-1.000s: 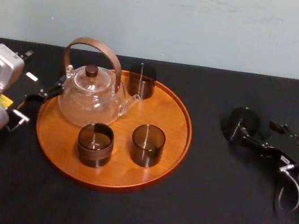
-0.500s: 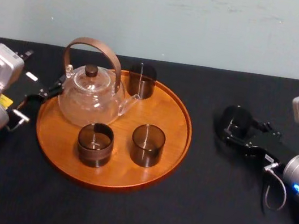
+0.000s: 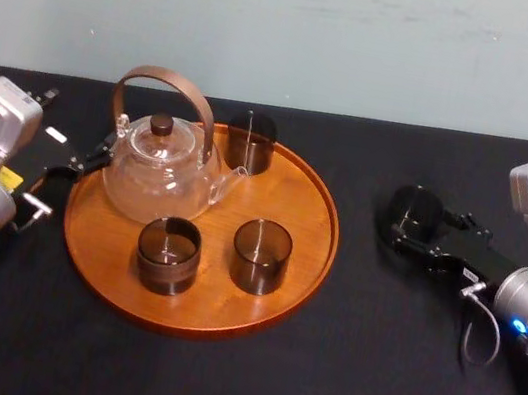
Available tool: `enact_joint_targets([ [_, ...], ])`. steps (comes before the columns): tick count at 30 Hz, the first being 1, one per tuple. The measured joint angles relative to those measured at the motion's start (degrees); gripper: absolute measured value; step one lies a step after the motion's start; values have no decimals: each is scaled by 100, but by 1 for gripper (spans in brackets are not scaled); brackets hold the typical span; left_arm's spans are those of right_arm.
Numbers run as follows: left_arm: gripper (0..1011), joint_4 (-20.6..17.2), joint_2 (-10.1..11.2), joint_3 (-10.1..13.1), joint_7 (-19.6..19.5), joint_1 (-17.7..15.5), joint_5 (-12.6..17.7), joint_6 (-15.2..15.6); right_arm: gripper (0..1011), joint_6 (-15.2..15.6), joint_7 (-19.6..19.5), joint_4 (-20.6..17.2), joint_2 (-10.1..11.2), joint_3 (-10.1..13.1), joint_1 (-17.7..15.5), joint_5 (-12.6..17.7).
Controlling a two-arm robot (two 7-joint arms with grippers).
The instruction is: Pick up the glass from the table and place it on the tray.
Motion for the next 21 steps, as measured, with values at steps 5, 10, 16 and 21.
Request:
enact_joint_targets([
  [5, 1002, 0, 0, 0, 0, 0, 0, 0, 1002, -18, 19, 138, -66, -36, 118, -36],
  [10, 1001, 0, 0, 0, 0, 0, 0, 0, 1002, -58, 45, 232, -121, -63, 200, -60],
  [16, 1001, 0, 0, 0, 0, 0, 0, 0, 1002, -148, 66, 489, -218, -108, 368, -120],
  [21, 1001, 0, 0, 0, 0, 0, 0, 0, 1002, -216, 66, 682, -290, -141, 491, -185],
])
